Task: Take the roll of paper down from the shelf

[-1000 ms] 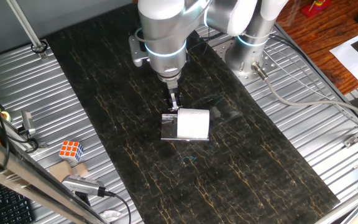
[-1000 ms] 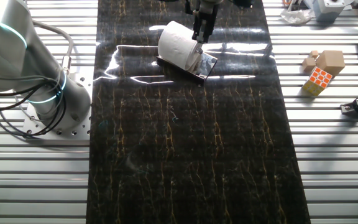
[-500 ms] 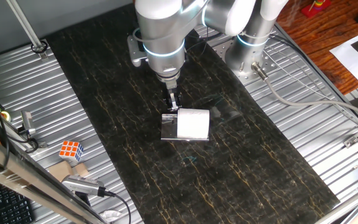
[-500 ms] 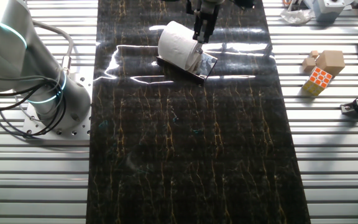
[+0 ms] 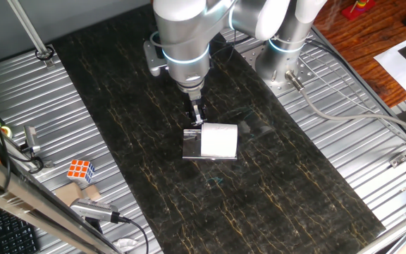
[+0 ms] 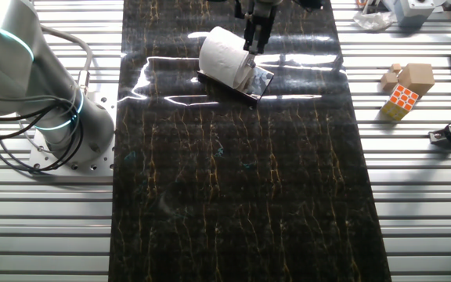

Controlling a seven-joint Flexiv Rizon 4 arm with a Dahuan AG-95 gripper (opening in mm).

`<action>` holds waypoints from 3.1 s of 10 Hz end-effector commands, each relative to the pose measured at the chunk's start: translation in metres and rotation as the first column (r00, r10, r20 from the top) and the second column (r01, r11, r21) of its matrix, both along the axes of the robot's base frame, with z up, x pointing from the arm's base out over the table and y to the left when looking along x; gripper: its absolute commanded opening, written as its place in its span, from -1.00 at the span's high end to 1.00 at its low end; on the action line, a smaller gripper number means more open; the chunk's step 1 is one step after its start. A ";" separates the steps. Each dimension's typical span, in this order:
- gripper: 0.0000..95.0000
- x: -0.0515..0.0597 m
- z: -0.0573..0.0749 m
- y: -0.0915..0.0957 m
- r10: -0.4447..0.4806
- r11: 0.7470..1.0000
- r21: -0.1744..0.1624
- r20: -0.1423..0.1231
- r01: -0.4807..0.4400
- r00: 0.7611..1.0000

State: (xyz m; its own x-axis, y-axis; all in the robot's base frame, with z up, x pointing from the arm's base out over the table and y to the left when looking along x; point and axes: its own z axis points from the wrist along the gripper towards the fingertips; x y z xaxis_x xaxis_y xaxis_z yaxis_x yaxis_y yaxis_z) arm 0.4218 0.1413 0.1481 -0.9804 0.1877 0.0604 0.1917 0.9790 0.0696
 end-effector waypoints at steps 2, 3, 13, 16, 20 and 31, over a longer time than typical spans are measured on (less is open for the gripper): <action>1.00 0.000 0.000 0.000 0.069 0.998 0.002 0.006 -0.069 0.998; 1.00 0.000 0.000 0.000 0.224 0.975 0.004 0.010 -0.224 0.974; 1.00 0.000 0.000 0.000 0.904 0.423 -0.008 0.068 -0.906 0.422; 1.00 0.000 0.000 0.000 0.938 0.344 -0.020 0.051 -0.939 0.343; 1.00 0.000 0.000 0.000 0.985 0.161 -0.036 0.073 -0.986 0.158; -0.60 -0.051 -0.016 0.073 0.838 -0.531 -0.138 0.066 -0.836 -0.542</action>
State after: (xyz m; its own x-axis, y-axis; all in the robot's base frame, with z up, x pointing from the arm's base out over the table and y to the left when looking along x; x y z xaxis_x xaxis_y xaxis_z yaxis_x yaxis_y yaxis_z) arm 0.3795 0.2031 0.1392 0.2119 -0.9767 -0.0330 -0.9769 -0.2106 -0.0368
